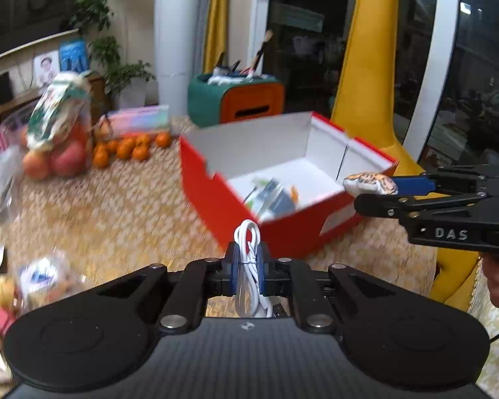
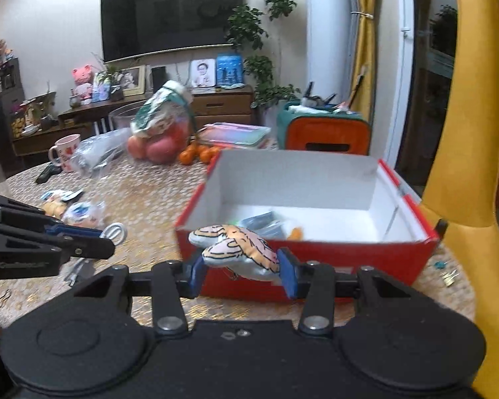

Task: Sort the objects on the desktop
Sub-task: 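Carry the white cable and cartoon keychain with both grippers over the shoebox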

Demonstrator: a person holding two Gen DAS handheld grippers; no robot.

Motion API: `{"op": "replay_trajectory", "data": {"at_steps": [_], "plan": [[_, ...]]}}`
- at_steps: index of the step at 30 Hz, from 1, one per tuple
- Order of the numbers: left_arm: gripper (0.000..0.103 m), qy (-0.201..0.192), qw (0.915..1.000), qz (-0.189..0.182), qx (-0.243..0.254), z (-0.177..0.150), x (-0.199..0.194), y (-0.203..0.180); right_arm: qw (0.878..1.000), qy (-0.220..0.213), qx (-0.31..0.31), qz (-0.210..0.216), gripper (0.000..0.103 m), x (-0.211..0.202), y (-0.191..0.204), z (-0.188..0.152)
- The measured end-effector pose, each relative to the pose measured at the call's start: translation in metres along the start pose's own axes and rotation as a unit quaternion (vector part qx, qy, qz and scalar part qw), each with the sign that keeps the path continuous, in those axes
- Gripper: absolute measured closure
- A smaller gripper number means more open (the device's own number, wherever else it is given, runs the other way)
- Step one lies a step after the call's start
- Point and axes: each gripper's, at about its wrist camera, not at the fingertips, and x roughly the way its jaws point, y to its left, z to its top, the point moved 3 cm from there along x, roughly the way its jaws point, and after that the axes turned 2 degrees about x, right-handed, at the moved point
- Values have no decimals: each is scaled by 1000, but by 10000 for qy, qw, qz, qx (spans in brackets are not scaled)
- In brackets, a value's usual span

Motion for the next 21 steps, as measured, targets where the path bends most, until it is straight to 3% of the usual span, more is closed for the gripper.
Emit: {"op": "replay_trajectory", "data": {"at_steps": [7,21], "plan": [[93,-62,9997,-160,187,41,21,-17,9996,-47,30,-279,59,9,-32,21],[93,393,9982,-285,352,101,107,-25,9964,402,161,-729,59,66,-95,45]]}}
